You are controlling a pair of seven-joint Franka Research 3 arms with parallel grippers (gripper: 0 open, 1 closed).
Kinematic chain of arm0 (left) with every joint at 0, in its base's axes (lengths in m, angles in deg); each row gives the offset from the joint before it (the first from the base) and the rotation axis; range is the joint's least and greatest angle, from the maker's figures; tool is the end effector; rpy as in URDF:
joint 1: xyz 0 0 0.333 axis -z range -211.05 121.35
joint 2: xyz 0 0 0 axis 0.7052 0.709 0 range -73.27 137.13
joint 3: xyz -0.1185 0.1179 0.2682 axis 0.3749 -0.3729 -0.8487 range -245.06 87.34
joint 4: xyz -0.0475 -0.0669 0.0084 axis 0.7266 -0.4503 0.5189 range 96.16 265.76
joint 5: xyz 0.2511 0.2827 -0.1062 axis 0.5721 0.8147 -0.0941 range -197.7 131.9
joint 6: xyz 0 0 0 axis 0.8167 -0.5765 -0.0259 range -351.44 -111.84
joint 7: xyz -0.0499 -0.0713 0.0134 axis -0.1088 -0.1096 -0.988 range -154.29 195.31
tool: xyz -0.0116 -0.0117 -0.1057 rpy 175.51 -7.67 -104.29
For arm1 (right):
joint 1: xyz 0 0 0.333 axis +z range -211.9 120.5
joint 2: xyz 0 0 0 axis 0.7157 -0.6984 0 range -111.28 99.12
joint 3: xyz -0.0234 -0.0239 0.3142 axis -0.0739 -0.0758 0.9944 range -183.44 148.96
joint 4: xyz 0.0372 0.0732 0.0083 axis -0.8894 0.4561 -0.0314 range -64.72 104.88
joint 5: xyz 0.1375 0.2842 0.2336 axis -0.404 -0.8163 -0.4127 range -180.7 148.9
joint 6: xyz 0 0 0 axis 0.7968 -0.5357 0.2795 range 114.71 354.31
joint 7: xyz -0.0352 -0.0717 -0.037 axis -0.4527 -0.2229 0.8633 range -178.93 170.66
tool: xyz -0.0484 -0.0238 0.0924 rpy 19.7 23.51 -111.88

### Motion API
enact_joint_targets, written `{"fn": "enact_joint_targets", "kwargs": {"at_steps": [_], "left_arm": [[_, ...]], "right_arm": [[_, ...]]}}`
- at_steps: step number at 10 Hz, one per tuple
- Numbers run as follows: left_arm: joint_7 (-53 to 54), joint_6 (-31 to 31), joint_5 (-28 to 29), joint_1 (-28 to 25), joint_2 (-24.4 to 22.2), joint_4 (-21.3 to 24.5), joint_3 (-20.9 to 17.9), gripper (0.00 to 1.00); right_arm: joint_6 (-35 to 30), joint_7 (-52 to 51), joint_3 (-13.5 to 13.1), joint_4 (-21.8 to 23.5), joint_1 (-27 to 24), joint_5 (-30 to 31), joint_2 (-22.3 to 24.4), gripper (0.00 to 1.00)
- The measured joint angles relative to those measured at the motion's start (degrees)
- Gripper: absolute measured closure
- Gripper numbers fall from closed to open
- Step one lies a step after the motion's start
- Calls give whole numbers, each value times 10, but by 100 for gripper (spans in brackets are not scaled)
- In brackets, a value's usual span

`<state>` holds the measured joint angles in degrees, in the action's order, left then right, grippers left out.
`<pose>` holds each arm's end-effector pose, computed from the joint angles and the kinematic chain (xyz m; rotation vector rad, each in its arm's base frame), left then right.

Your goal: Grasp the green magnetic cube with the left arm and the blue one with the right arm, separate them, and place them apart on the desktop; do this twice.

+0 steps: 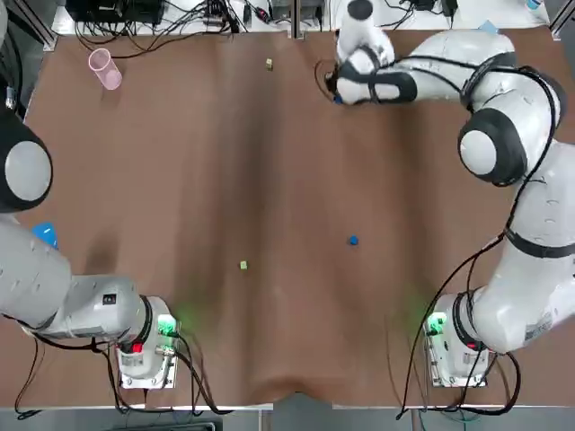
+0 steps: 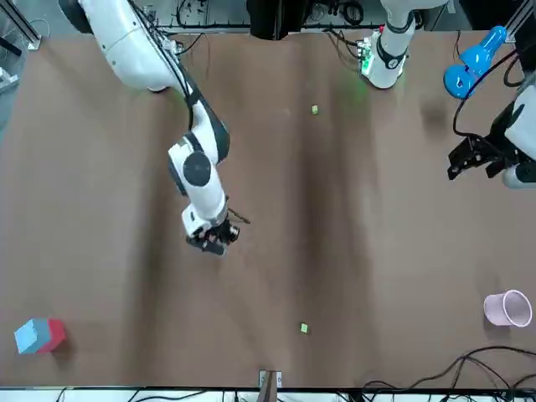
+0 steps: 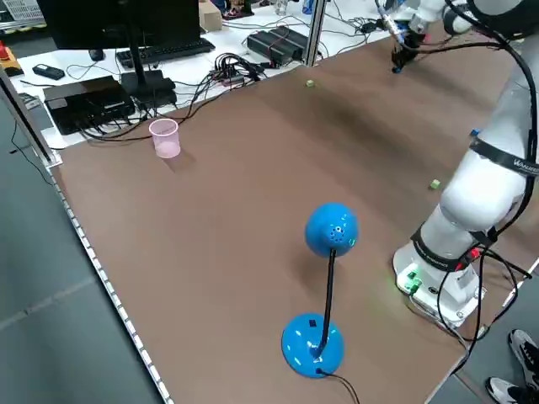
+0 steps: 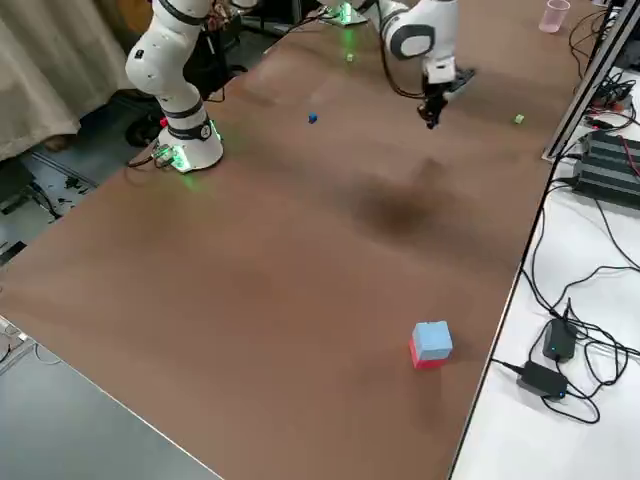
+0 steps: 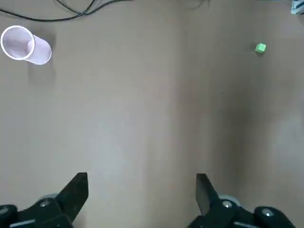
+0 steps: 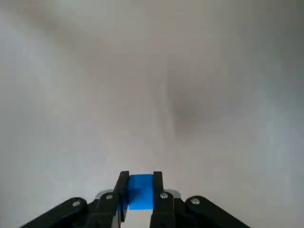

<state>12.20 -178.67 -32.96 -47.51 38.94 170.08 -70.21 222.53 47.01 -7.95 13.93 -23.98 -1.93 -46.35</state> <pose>0.5936 -0.0561 0.6357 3.1099 0.0659 0.1167 0.6378 0.3533 0.2745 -3.0818 0.3755 -0.2549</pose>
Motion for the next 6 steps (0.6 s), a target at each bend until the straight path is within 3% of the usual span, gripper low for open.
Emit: {"fn": "enact_joint_targets", "kwargs": {"at_steps": [3, 6], "left_arm": [[-1, 0, 0, -4, 6, -3, -1, 0], [1, 4, 0, -20, 7, -3, -2, 0]], "right_arm": [[-56, -110, -29, -169, 5, 0, -121, 76], [-64, -170, -44, -265, 0, 0, -190, 76]]}}
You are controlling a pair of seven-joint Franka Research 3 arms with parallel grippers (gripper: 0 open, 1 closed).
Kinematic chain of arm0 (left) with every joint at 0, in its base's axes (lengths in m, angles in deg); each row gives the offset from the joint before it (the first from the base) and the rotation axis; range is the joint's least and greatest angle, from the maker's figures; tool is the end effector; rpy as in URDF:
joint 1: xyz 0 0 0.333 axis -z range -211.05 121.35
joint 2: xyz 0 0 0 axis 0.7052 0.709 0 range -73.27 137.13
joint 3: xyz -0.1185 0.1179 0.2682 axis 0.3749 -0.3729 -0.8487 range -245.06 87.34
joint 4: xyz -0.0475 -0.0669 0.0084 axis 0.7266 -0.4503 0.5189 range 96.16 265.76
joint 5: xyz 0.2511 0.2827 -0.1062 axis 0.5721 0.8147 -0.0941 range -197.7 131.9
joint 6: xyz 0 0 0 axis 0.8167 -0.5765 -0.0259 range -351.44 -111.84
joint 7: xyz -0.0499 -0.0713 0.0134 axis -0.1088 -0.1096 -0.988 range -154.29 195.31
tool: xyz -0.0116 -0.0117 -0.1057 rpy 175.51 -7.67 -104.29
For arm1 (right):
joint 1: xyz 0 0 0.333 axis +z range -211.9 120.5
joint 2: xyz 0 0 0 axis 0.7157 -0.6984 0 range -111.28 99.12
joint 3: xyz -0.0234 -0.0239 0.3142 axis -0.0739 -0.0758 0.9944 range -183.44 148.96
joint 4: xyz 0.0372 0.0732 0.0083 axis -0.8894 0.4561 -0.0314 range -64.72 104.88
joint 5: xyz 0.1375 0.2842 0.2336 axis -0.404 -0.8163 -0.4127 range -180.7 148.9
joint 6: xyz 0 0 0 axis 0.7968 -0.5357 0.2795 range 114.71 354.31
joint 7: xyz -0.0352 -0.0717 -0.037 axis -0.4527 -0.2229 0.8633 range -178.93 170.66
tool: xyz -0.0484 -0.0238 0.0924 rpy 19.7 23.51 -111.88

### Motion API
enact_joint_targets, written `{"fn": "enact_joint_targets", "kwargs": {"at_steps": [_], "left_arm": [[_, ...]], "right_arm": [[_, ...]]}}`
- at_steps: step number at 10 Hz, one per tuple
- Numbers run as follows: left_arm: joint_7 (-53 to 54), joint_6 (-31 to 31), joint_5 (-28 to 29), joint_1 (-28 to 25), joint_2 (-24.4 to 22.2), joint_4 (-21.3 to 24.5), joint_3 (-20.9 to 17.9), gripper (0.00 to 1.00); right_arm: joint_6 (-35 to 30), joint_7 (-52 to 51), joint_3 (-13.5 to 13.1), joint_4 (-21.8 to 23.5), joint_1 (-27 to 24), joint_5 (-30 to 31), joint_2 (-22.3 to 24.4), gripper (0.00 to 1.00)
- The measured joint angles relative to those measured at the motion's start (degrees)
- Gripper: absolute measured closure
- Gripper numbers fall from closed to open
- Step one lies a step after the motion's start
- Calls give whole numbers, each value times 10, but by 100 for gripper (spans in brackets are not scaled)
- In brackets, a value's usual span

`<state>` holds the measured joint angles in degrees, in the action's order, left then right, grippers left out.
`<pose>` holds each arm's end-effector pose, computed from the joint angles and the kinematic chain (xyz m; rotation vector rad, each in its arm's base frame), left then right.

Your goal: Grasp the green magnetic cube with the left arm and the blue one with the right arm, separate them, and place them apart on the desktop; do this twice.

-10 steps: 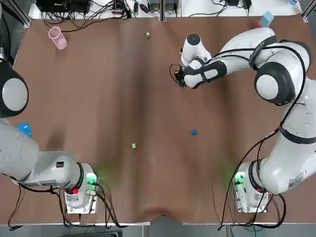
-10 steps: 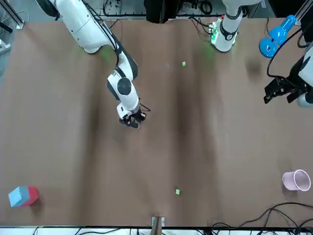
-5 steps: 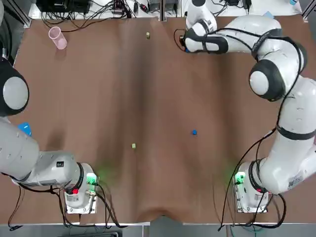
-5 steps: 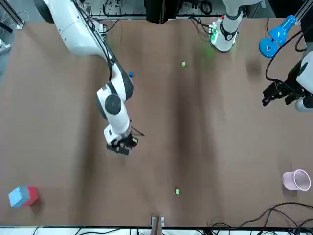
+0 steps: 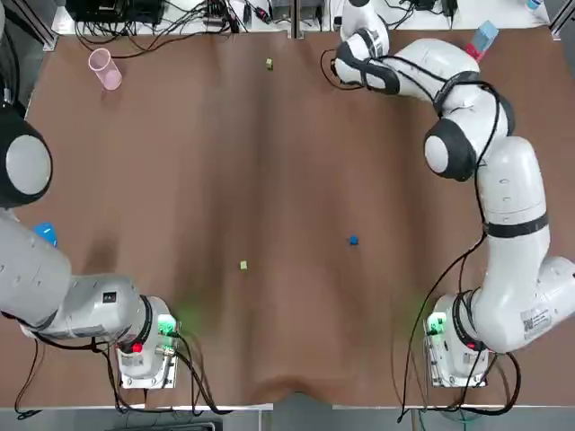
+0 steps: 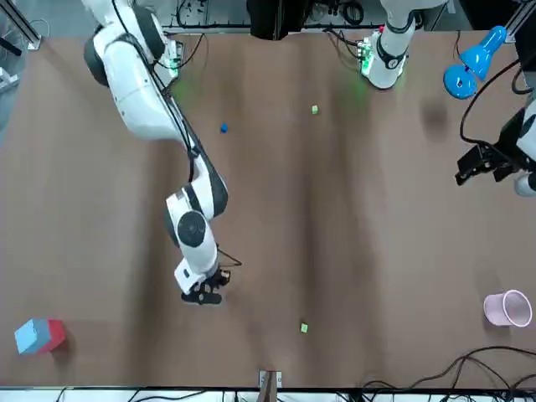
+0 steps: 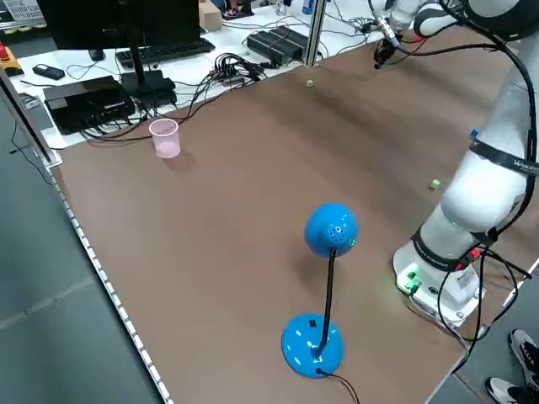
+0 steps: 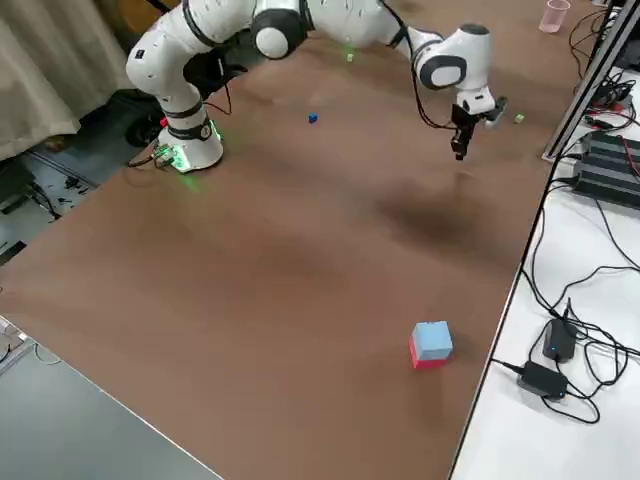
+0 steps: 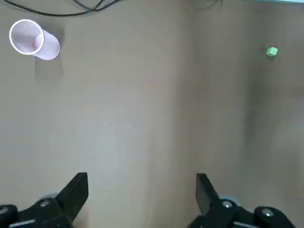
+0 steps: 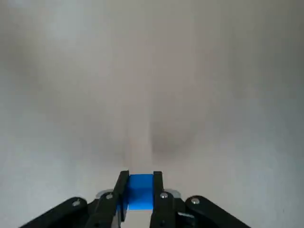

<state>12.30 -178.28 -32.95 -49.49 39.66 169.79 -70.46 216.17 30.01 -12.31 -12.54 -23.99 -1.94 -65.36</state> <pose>0.5984 -0.0327 0.6300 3.1108 0.1240 0.0954 0.7246 0.3263 0.2241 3.0852 -0.0736 0.3075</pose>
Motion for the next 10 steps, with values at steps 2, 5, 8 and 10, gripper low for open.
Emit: {"fn": "enact_joint_targets", "kwargs": {"at_steps": [2, 5, 8, 10], "left_arm": [[1, 8, 0, -2, 0, 0, 1, 0], [2, 9, 0, -2, 1, 0, 1, 0], [2, 9, 0, -1, 1, 0, 1, 0], [1, 9, 0, 0, 1, 0, 1, 0]], "right_arm": [[-1, -45, -2, -36, -11, -1, -23, 76], [-3, -73, -2, -68, -16, -1, -49, 63], [-68, -74, -1, -103, -17, -1, -22, 19], [-193, -75, 1, -113, -16, -2, 49, 5]]}}
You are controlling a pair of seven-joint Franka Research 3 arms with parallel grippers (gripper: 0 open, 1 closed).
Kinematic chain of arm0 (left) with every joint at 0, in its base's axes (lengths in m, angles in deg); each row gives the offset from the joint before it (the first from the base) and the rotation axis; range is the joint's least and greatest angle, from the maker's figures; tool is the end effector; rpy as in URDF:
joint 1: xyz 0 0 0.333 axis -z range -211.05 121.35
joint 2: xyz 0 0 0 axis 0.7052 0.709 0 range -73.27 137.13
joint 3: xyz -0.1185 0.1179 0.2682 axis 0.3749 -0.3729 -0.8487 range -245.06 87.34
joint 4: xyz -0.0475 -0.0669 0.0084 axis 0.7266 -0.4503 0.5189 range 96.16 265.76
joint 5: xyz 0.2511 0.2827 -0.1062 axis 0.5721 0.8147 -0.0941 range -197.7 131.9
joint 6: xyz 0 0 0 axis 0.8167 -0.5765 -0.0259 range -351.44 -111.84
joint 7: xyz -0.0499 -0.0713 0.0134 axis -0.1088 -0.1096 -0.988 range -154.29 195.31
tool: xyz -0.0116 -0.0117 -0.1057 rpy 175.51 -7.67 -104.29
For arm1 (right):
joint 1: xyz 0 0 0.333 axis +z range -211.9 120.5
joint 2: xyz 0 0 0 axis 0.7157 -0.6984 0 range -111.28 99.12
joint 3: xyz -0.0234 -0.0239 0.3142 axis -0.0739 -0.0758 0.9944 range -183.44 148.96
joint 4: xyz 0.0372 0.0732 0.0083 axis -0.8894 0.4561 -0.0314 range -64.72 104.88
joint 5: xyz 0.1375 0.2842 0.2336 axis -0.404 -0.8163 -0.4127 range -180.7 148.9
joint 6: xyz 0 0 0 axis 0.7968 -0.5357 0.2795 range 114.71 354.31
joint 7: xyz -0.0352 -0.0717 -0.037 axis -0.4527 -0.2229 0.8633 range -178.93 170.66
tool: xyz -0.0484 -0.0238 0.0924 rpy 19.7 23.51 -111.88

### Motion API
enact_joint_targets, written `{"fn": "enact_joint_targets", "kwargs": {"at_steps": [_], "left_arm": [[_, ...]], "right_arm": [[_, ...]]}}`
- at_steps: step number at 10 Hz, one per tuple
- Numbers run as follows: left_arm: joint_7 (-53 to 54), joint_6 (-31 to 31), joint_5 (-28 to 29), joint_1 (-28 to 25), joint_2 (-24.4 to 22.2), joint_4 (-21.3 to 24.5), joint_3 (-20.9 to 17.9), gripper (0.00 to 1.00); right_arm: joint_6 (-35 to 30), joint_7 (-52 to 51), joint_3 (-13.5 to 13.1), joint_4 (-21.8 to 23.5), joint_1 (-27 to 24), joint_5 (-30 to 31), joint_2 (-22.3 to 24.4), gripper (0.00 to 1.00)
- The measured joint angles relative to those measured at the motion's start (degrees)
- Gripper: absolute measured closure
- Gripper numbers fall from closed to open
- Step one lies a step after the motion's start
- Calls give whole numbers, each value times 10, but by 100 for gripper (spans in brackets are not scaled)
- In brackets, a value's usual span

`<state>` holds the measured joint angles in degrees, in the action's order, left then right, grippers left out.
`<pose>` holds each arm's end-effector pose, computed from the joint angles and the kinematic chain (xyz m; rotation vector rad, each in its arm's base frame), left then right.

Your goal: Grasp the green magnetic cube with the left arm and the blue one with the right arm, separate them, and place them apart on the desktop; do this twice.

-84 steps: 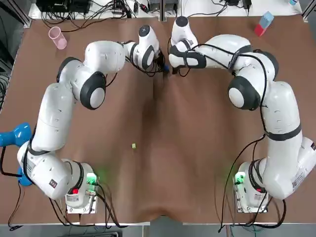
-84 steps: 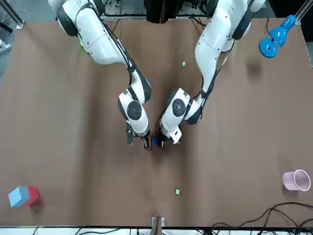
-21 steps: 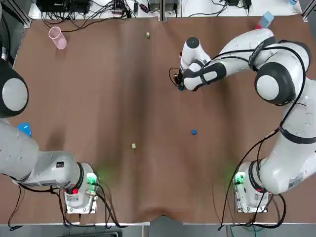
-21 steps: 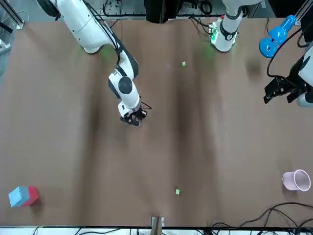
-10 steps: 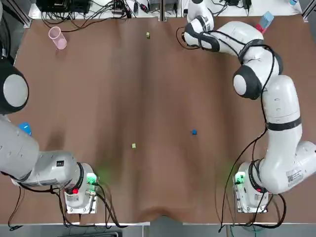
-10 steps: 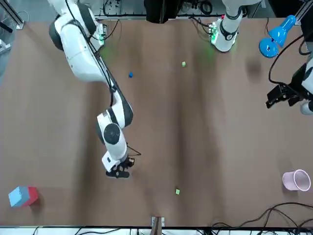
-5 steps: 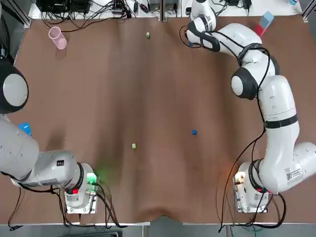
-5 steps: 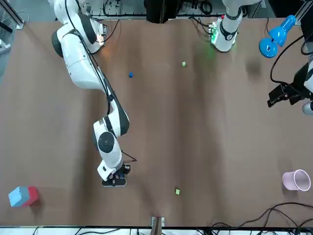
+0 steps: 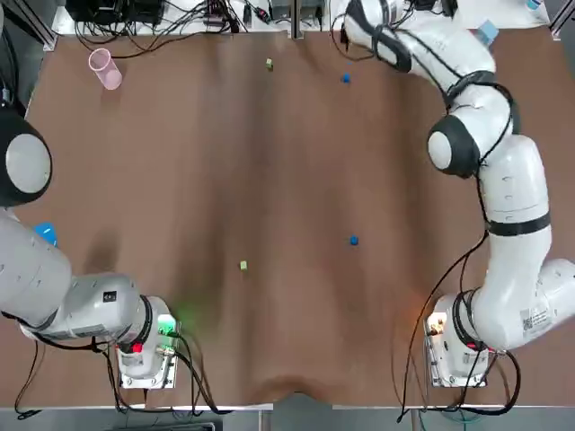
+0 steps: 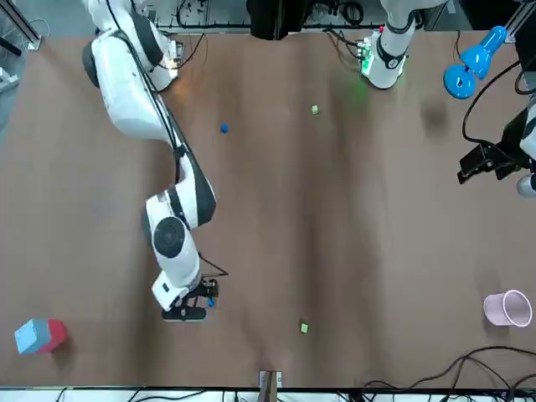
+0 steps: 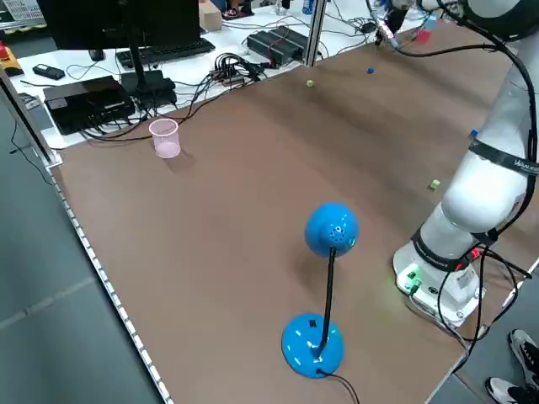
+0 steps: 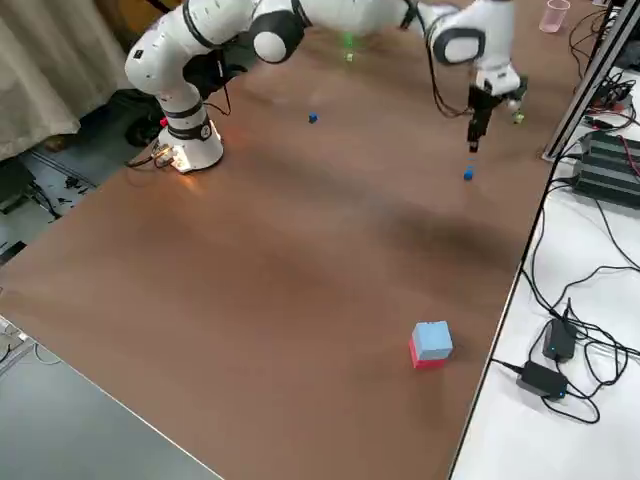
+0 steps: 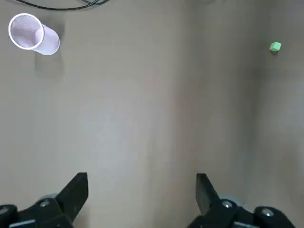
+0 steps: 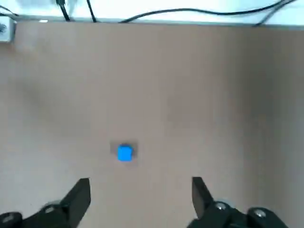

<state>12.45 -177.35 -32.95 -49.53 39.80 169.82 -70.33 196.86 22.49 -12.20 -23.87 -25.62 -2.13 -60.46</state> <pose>0.5974 -0.0334 0.6268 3.1132 0.1174 0.0657 0.7400 0.2931 0.3553 3.0273 -0.0086 0.2377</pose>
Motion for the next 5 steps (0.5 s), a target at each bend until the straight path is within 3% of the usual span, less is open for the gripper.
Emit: {"fn": "enact_joint_targets", "kwargs": {"at_steps": [2, 5], "left_arm": [[0, 0, 0, -1, 1, 0, 0, 0], [0, 1, 0, -1, 1, 0, 0, 0]], "right_arm": [[-90, -10, 3, 22, -2, -5, 97, 5], [-112, -60, 3, 190, -41, -46, 291, 4]]}}
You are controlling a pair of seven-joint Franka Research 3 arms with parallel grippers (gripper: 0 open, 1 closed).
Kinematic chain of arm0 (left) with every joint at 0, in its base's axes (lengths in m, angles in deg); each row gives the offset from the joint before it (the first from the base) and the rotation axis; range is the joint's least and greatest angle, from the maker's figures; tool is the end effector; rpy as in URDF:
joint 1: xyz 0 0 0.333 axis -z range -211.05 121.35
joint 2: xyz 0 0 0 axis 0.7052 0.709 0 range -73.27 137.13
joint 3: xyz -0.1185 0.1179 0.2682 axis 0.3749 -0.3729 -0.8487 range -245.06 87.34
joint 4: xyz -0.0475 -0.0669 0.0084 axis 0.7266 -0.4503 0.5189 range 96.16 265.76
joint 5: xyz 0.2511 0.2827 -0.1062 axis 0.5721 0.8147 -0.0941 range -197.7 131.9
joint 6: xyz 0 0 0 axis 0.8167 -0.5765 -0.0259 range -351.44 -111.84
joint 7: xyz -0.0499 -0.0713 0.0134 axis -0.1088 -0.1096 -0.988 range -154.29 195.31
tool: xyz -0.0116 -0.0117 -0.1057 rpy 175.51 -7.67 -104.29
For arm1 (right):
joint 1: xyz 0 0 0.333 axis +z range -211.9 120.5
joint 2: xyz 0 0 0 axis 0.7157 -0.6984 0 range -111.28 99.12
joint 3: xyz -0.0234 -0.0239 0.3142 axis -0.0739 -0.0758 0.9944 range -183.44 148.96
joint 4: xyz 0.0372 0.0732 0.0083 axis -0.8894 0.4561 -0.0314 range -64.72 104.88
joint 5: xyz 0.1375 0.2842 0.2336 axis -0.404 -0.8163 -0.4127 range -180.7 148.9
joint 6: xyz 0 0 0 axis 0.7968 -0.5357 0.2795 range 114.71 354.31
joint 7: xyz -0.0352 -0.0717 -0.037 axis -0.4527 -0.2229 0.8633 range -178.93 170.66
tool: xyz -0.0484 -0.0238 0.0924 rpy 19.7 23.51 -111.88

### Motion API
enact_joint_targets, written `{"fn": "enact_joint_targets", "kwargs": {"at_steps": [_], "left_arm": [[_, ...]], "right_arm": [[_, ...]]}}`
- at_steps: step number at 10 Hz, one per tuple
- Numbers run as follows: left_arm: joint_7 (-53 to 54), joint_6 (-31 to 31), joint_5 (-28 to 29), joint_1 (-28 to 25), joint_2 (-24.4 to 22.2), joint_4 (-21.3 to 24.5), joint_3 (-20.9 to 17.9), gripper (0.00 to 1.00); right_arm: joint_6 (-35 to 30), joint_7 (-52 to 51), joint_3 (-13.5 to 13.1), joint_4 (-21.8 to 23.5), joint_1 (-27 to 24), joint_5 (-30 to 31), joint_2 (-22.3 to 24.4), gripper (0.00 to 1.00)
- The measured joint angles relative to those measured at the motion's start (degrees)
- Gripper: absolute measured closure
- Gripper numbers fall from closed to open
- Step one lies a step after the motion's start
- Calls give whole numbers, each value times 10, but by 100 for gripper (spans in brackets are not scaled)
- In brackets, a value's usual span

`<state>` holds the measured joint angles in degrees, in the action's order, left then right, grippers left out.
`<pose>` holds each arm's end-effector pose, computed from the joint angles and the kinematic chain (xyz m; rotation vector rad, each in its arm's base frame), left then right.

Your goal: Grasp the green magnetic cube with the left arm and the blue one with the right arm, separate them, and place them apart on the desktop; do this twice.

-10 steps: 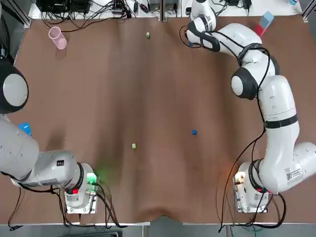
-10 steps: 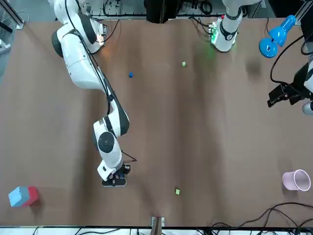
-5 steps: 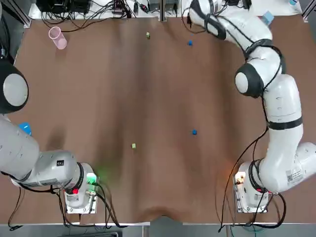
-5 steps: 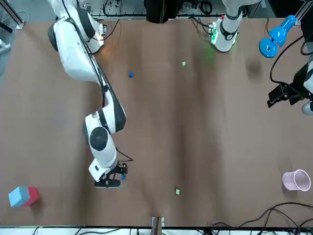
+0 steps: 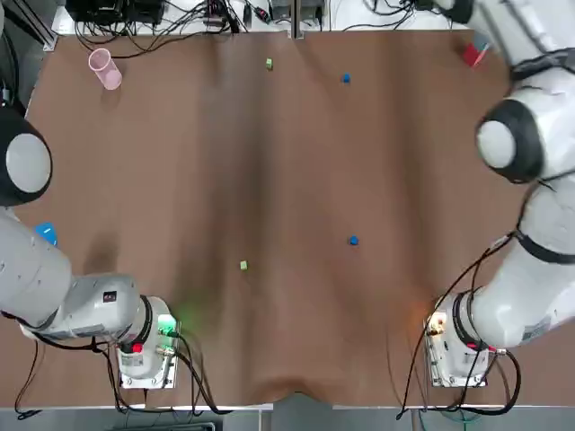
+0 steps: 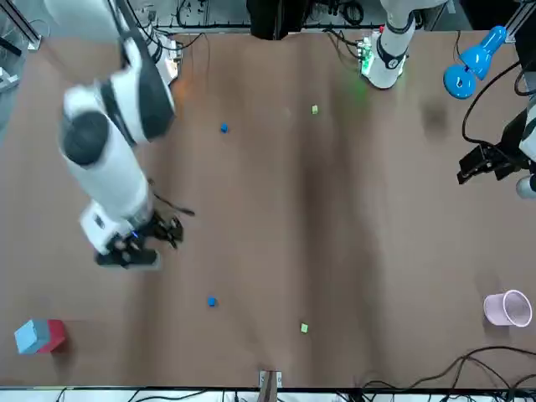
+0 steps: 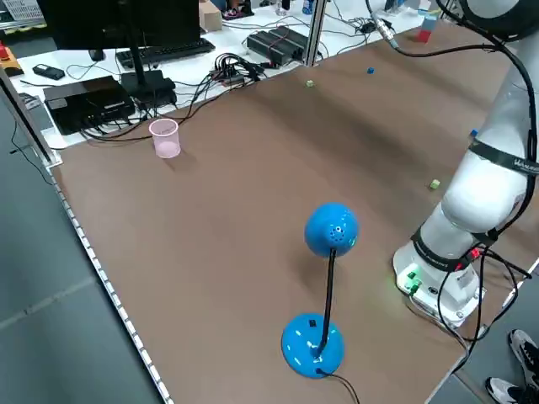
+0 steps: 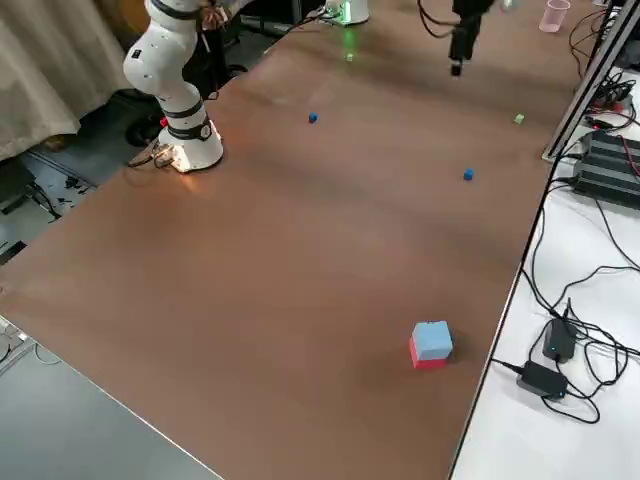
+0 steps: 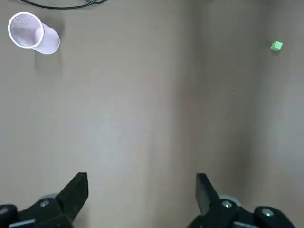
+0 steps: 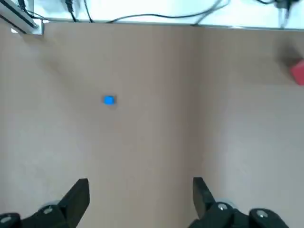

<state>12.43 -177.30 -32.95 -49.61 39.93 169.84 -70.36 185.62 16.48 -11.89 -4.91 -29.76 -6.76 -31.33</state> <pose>0.5980 -0.0322 0.6252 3.1133 0.1209 0.0603 0.6548 0.2226 0.5558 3.0524 0.0187 0.1755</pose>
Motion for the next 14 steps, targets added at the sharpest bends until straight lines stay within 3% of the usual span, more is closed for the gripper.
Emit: {"fn": "enact_joint_targets", "kwargs": {"at_steps": [3, 5, 7, 10, 14], "left_arm": [[0, 0, 0, -1, 0, 0, 0, 0], [0, 0, 0, -2, 0, 0, -1, 0], [0, 0, 0, -2, 0, 0, -1, 0], [0, 0, 0, -2, 0, 0, -1, 0], [0, 0, 0, -3, 0, 0, -1, 0]], "right_arm": [[-7, -76, -4, 176, -57, -37, 168, 4], [-55, -150, -36, 218, -91, -68, 217, 4], [-82, -198, -57, 214, -122, -81, 223, 4], [-117, -202, -59, 176, -127, -81, 216, 4], [-78, -202, -57, 166, -124, -81, 212, 0]]}}
